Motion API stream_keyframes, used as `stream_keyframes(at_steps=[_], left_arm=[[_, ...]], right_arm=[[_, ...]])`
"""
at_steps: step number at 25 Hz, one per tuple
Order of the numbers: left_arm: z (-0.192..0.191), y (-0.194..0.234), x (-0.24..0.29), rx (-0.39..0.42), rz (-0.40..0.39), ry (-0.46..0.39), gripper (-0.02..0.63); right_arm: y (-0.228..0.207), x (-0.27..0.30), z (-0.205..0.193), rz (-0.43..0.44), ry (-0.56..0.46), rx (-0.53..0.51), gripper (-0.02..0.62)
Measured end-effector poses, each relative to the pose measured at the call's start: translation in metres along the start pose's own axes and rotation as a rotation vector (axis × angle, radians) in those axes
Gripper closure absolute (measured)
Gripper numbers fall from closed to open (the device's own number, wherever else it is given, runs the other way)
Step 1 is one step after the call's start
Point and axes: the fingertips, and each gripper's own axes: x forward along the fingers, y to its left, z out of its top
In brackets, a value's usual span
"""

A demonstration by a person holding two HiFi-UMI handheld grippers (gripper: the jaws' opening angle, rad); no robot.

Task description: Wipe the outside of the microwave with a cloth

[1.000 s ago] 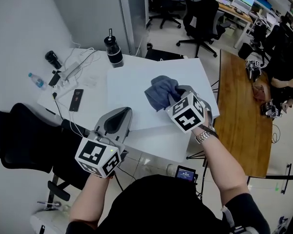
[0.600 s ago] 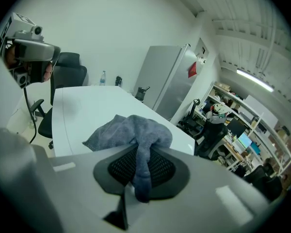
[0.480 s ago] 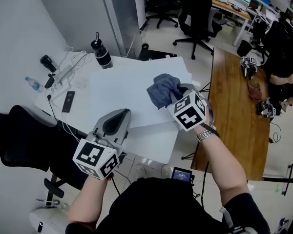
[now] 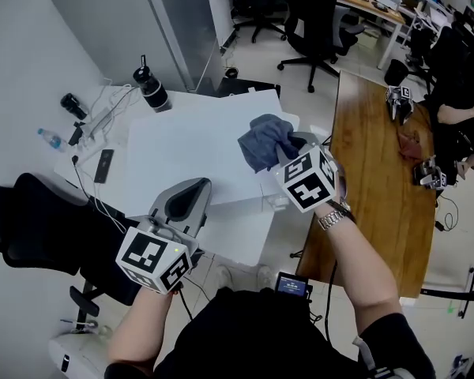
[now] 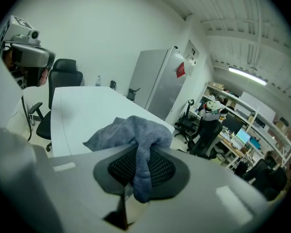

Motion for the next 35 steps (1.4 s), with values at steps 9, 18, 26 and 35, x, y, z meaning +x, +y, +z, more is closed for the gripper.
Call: stream_keyframes(at_steps=[9,18,26,35], left_arm=[[0.003,-0.026,0.022,0.005,-0.005,0.001,0.601],[0.000,-0.043,0.037,0.022,0.001,0.019,0.601],[-0.007,-0.049,0.044,0.030,0.019,0.048,0.601],[-0.017,-0.056,0.050,0.031,0.022,0.074,0.601]], right_arm=[[-0.036,-0.010,-0.022,-0.020,-0.060,0.042,0.541],[-0.053,0.002,-0.059,-0.002,-0.103,0.169,0.541],[-0.045,0.029,-0.096,0.052,-0.112,0.261,0.543],[-0.024,0.063,-0.143,0.094,-0.069,0.275,0.543]])
